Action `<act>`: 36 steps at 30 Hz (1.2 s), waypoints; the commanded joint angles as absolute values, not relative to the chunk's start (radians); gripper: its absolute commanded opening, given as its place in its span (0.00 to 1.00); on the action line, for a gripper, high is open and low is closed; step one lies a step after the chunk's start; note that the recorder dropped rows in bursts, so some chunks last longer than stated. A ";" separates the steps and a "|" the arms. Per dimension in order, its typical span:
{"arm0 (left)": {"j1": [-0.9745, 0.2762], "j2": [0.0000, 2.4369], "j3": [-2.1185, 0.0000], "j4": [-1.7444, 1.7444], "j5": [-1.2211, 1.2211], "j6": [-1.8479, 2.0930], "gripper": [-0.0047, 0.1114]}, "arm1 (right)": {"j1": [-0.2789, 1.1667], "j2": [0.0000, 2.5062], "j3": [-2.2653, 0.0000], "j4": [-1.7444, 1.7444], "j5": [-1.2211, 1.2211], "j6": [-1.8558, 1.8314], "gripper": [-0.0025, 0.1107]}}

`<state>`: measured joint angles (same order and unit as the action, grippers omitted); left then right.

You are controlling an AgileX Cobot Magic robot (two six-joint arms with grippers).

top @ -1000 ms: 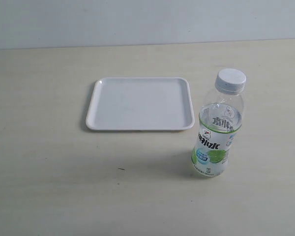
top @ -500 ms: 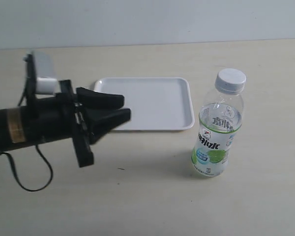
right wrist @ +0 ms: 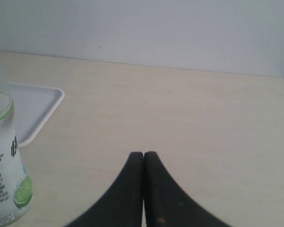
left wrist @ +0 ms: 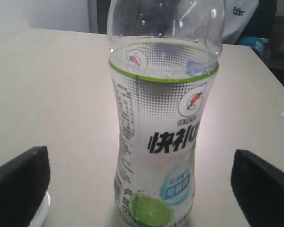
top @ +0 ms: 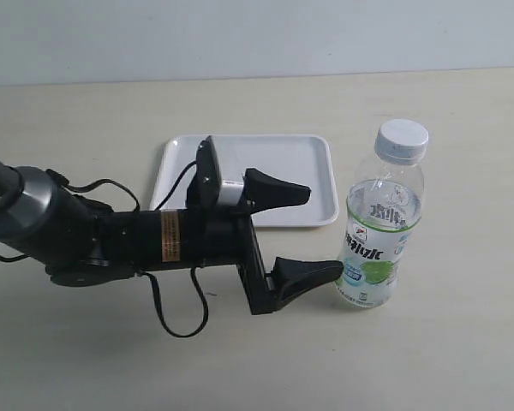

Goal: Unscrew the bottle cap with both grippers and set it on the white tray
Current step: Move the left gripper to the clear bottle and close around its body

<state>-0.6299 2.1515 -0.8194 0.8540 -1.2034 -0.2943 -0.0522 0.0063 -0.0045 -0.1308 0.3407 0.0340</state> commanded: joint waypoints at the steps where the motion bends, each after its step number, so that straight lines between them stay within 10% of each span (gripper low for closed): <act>1: -0.666 2.181 -0.868 0.792 -1.221 -0.294 0.94 | -0.057 0.000 0.000 -0.132 0.332 0.030 0.02; 31: -0.827 2.245 -1.037 0.641 -1.068 -0.434 0.94 | -0.057 0.000 0.000 -0.132 0.332 0.030 0.02; 36: -0.827 2.245 -1.037 0.641 -1.068 -0.434 0.71 | -0.057 0.000 0.000 -0.132 0.332 0.030 0.02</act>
<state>-0.8236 2.2425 -1.0342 0.6482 -1.0696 -0.4268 -0.0522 0.0063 -0.0045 -0.1308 0.3407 0.0340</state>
